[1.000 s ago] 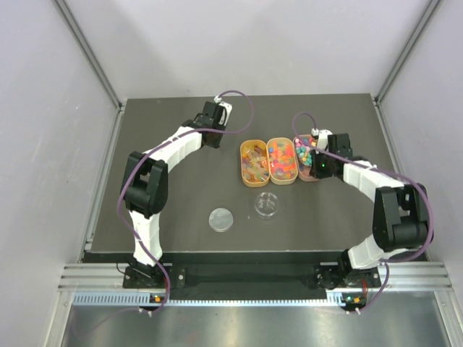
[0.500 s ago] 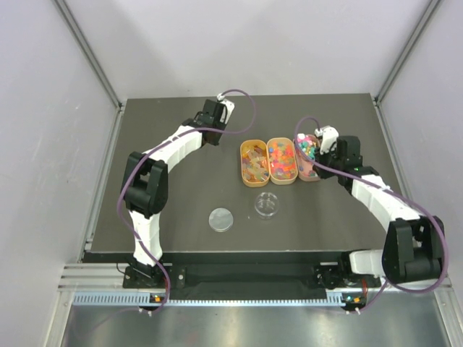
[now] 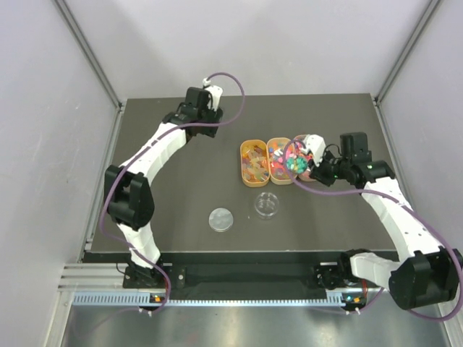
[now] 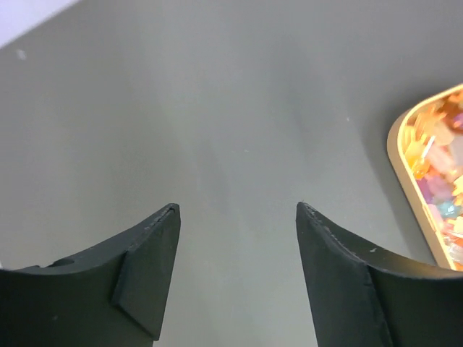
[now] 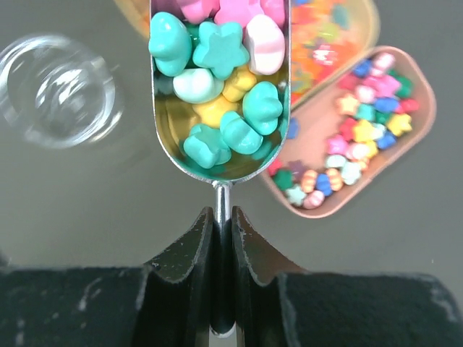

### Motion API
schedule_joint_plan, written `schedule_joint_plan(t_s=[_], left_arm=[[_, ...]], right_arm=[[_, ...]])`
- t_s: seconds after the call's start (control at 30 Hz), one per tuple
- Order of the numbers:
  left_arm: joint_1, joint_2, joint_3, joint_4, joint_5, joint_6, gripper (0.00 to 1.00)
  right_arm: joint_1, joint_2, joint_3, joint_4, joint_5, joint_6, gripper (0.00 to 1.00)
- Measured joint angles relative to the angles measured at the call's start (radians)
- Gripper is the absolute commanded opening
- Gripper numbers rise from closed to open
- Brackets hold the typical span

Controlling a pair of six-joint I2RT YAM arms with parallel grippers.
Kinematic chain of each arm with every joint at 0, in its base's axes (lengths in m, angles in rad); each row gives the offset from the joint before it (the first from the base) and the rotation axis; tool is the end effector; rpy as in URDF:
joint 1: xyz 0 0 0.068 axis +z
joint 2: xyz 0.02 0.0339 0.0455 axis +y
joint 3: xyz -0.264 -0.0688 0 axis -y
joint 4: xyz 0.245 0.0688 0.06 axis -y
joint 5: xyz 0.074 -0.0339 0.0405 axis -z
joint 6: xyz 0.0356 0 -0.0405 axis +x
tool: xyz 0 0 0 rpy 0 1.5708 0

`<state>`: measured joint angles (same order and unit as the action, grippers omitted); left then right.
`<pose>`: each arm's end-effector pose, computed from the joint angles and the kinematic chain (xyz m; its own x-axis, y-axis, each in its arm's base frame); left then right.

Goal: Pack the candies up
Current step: Place the fake candies in the packing bottle.

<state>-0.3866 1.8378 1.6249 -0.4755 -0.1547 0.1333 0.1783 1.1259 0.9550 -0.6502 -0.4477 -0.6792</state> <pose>0.3967 -0.1556 0.3057 -0.5483 0.3650 -0.7524 0.3382 0.9196 0.1997 0.2239 0.0560 0.2916 -0.2777 -0.6254 -0.7292 -0.8027 0.5680 -0.1815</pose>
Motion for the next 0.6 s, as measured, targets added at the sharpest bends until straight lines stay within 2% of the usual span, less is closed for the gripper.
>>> schedule_joint_plan(t_s=[0.3, 0.6], left_arm=[[0.100, -0.062, -0.010, 0.003, 0.013, -0.039, 0.70], [0.159, -0.075, -0.073, 0.001, 0.019, -0.064, 0.70]], right_arm=[[0.137, -0.008, 0.075, -0.357, -0.022, -0.325, 0.00], [0.238, 0.003, 0.073, -0.451, 0.036, -0.403, 0.00]])
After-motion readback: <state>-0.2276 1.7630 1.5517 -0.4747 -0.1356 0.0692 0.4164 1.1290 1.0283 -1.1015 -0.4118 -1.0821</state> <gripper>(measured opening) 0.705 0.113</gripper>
